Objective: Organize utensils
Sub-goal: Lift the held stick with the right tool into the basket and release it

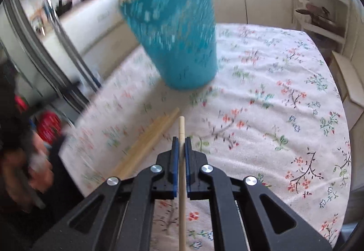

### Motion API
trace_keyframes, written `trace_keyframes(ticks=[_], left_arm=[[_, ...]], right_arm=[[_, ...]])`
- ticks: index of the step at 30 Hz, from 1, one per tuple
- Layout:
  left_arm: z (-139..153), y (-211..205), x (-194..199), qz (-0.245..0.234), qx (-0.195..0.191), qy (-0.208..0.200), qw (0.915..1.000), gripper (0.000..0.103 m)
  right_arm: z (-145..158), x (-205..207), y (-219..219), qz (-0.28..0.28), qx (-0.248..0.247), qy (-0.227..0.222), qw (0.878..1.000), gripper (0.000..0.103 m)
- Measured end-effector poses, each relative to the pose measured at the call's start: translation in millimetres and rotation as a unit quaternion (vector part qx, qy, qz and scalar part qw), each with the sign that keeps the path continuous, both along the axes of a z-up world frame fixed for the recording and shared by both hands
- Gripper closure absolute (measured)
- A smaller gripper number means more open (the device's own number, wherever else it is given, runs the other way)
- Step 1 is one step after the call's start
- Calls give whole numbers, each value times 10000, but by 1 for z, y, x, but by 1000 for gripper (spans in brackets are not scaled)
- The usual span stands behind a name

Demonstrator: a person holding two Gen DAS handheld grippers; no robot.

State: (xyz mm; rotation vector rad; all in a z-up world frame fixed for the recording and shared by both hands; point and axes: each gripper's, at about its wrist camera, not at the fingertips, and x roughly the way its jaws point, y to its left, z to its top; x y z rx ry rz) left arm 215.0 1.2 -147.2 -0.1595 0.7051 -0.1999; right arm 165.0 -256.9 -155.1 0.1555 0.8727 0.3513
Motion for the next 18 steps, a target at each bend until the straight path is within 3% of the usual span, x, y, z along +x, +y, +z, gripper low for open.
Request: trace_keyframes(ticks=[9, 18], left_arm=[[-9, -15, -6, -149, 110, 141, 9997, 41], [-19, -23, -7, -177, 209, 204, 9994, 38]], right_arm=[[87, 8, -14, -89, 827, -1031, 9912, 97], [182, 53, 19, -202, 997, -2523, 9623, 97]])
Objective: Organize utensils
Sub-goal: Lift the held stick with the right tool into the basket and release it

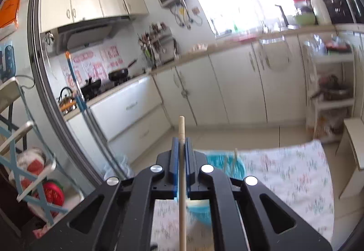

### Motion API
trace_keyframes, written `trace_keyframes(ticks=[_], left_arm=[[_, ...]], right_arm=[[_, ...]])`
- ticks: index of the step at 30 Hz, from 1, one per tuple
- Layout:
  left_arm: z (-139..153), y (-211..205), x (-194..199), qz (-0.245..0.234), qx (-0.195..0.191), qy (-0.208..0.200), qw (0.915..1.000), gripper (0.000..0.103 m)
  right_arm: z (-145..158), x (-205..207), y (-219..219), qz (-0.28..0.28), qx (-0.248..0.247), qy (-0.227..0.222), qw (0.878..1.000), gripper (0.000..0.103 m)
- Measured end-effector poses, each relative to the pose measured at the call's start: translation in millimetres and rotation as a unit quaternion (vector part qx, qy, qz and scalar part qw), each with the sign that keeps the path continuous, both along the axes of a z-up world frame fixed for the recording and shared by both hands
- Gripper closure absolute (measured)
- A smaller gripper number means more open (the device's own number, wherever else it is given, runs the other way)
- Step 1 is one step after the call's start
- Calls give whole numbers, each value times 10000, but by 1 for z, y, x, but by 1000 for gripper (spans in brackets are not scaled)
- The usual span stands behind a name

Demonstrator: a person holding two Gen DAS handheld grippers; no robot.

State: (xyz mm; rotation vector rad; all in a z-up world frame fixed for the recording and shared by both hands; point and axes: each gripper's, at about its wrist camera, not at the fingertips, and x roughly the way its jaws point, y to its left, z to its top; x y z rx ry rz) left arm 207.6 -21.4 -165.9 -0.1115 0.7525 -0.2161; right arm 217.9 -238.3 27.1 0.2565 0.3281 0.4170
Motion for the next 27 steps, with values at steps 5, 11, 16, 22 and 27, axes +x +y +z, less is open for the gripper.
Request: trace_keyframes(ticks=[5, 11, 16, 22, 27], left_arm=[[-4, 3, 2, 66, -45, 45, 10000, 37], [-7, 8, 5, 125, -111, 63, 9998, 36], [-9, 8, 6, 120, -146, 108, 9998, 36], [-7, 7, 5, 108, -140, 90, 9998, 35], [0, 8, -1, 137, -120, 21, 9998, 33]], right_arm=[[16, 41, 12, -553, 133, -506, 9971, 97], [-11, 89, 14, -1270, 97, -443, 9909, 97], [-43, 100, 14, -1337, -100, -111, 9909, 96], [-40, 79, 21, -1066, -557, -137, 9926, 96], [-39, 39, 16, -940, -661, -139, 9933, 83]])
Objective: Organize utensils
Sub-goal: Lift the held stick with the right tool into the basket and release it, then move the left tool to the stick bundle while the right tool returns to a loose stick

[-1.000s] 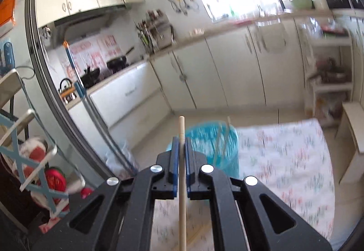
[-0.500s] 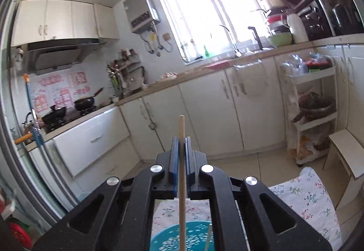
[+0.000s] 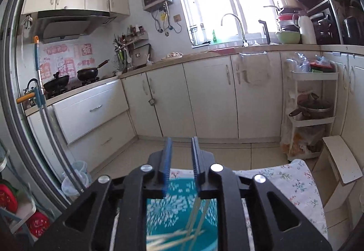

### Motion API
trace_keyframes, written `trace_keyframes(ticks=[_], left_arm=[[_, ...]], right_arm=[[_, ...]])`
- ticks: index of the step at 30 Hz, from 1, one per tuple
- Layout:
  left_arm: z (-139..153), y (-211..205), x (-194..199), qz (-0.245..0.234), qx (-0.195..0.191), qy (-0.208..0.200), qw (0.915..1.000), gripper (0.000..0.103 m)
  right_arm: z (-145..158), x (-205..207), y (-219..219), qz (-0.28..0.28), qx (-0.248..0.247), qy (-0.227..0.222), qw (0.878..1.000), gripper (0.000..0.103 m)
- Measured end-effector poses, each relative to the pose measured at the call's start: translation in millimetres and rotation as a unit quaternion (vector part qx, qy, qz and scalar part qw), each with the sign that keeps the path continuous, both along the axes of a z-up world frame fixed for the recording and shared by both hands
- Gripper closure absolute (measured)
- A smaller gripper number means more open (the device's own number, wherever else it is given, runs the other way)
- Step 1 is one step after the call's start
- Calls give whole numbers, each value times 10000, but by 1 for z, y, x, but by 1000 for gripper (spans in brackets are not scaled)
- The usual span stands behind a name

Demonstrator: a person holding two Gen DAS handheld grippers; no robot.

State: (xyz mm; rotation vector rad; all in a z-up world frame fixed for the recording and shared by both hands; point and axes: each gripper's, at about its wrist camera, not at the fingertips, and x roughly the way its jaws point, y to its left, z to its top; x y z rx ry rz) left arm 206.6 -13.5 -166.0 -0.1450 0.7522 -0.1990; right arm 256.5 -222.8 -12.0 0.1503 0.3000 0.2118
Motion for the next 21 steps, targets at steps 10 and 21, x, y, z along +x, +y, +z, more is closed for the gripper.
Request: trace_keyframes(ticks=[10, 21], left_arm=[[12, -4, -20, -39, 101, -152, 9998, 30], [22, -6, -39, -100, 213, -300, 9993, 25]], right_arm=[[-44, -116, -32, -329, 102, 708, 9969, 73], [-130, -151, -23, -365, 293, 2103, 9765, 73]])
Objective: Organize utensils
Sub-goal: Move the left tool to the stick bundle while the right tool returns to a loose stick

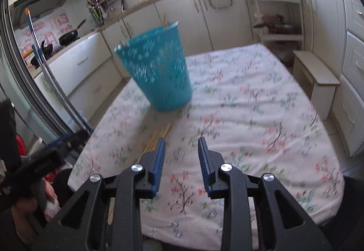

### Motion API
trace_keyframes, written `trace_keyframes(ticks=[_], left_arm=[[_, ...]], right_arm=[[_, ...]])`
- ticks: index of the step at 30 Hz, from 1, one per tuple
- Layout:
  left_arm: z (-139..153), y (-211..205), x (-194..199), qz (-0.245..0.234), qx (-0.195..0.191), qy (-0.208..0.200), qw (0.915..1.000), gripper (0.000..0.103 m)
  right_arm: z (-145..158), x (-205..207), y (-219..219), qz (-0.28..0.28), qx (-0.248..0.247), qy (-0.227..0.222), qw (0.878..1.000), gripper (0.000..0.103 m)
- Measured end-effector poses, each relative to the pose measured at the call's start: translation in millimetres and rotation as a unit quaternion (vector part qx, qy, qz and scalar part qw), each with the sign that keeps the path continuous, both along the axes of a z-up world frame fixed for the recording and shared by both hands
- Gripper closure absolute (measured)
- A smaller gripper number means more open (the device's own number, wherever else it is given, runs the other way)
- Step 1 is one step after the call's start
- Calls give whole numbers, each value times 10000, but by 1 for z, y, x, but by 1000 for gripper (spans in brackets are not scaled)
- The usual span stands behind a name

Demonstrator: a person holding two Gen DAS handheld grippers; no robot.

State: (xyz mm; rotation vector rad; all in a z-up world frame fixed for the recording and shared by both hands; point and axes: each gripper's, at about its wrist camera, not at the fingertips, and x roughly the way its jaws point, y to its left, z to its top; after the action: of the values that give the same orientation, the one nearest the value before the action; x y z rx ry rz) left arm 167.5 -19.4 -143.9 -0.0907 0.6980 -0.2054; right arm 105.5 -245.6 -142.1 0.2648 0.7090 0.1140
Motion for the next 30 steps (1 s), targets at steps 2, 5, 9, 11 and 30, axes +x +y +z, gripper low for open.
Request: trace_keyframes(ticks=[2, 5, 9, 11, 30], left_arm=[[1, 1, -3, 8, 7, -20, 10000, 24], [0, 6, -4, 69, -8, -7, 10000, 23], [-2, 10, -5, 135, -18, 31, 9999, 23], [-2, 12, -6, 141, -9, 35, 9999, 23], [-16, 14, 1, 193, -10, 241, 9995, 22]], right_arm=[[-6, 2, 9, 152, -67, 123, 9998, 73], [-11, 8, 23, 347, -205, 264, 9988, 73], [-24, 15, 38, 425, -292, 457, 9976, 73], [-29, 25, 45, 435, -332, 554, 9970, 73], [-49, 73, 56, 256, -708, 977, 9924, 73]])
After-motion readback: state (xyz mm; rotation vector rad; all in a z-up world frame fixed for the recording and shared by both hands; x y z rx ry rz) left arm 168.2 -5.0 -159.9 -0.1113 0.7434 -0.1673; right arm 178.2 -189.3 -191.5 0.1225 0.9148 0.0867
